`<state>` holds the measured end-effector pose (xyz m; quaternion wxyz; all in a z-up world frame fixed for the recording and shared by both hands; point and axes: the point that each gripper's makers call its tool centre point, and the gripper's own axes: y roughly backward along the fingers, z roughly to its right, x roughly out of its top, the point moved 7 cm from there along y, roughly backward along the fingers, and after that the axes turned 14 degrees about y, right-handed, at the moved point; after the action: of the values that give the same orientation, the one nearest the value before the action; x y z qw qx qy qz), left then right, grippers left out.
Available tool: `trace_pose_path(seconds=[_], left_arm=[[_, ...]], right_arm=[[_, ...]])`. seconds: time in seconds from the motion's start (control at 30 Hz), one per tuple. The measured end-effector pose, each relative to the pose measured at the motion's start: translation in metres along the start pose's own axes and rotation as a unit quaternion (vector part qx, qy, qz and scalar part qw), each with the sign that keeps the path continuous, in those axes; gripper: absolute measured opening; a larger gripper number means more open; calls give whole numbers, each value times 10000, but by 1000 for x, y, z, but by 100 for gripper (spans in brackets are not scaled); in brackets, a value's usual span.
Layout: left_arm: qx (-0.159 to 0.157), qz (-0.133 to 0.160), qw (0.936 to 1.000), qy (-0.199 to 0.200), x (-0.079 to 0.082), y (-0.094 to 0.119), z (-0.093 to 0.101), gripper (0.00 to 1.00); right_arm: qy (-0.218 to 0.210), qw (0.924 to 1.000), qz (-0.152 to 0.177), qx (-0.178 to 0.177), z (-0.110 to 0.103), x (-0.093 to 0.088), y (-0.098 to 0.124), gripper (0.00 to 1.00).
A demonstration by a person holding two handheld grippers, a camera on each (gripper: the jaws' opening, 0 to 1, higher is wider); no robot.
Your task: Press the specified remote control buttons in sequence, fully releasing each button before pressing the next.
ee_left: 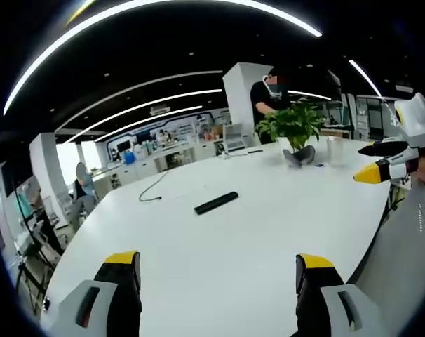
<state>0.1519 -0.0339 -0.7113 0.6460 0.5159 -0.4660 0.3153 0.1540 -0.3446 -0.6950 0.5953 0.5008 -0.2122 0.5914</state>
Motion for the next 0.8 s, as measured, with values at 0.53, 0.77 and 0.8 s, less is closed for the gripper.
trace_pose_path(seconds=[0.53, 0.77, 0.8], left_arm=[[173, 113, 9997, -131, 2, 2, -3, 95], [236, 143, 9994, -205, 2, 2, -3, 95], [232, 149, 9994, -211, 2, 2, -3, 95]], right_arm=[[96, 9999, -25, 88, -3, 0, -1, 70], [167, 9997, -74, 149, -6, -1, -2, 68], [172, 9997, -88, 173, -6, -1, -3, 68]])
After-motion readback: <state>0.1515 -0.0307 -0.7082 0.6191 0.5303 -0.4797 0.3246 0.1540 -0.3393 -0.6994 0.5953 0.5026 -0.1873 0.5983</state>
